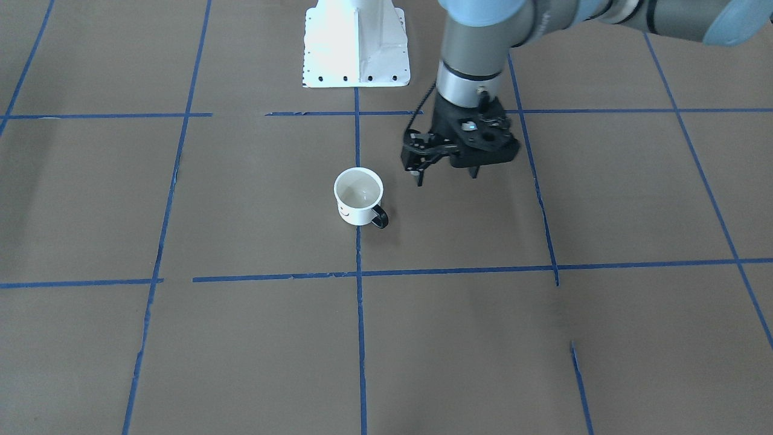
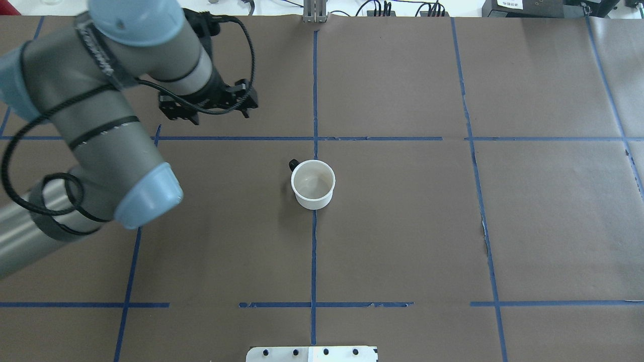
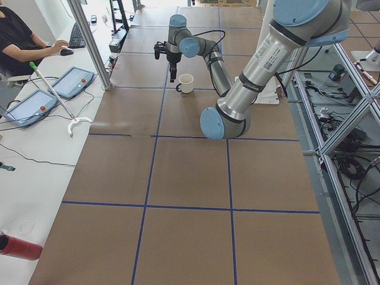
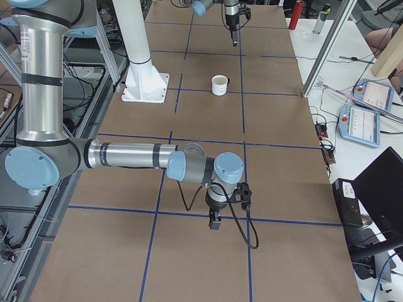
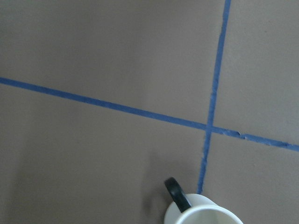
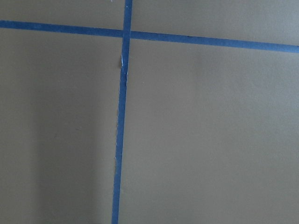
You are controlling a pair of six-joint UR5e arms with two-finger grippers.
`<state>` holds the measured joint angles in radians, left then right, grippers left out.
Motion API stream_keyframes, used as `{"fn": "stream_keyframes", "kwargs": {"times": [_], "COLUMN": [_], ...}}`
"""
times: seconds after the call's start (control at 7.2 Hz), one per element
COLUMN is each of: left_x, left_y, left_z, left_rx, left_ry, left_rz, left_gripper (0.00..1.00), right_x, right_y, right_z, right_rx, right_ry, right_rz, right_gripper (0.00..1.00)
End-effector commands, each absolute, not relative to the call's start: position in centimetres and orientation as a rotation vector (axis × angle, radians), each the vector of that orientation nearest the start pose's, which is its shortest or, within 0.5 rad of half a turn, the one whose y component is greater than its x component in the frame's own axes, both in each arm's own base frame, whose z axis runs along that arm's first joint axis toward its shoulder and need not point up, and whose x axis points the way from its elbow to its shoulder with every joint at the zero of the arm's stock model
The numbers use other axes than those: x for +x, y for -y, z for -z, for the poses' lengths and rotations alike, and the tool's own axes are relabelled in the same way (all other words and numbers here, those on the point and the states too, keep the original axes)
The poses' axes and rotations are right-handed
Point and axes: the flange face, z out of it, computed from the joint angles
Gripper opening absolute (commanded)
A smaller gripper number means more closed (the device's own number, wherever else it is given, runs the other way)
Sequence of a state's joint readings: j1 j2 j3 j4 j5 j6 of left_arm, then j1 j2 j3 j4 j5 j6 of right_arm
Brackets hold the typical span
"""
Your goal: Flip mug
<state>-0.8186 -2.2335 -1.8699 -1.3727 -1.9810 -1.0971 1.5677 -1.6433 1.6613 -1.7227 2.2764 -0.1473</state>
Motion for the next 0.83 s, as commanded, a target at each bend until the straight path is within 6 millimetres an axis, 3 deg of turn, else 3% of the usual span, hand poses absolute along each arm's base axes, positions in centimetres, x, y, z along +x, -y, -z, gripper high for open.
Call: {"fn": "stream_keyframes", "kwargs": {"times": [0.0,0.14,0.28,0.56,0.69], "left_x": [24.2,18.3,13.4,4.5,-1.4], "left_y": [55.5,56.0,55.5,53.1,51.7], "left_z": [-25.2,-31.0,-35.5,-44.5,-49.6], "left_rx": [0.200,0.217,0.227,0.198,0.189], "left_ry": [-0.814,-0.807,-0.779,-0.770,-0.793], "left_rz": [0.052,-0.027,-0.083,-0.145,-0.149], "left_gripper": [1.00,1.00,1.00,1.00,1.00], "right_x": [6.7,6.7,6.7,6.7,6.7], "right_y": [45.0,45.0,45.0,45.0,45.0], "right_z": [-66.8,-66.8,-66.8,-66.8,-66.8], "right_rx": [-0.078,-0.077,-0.077,-0.077,-0.078], "right_ry": [0.712,0.712,0.712,0.712,0.712], "right_rz": [0.096,0.097,0.097,0.097,0.096], "right_gripper": [1.00,1.00,1.00,1.00,1.00]}}
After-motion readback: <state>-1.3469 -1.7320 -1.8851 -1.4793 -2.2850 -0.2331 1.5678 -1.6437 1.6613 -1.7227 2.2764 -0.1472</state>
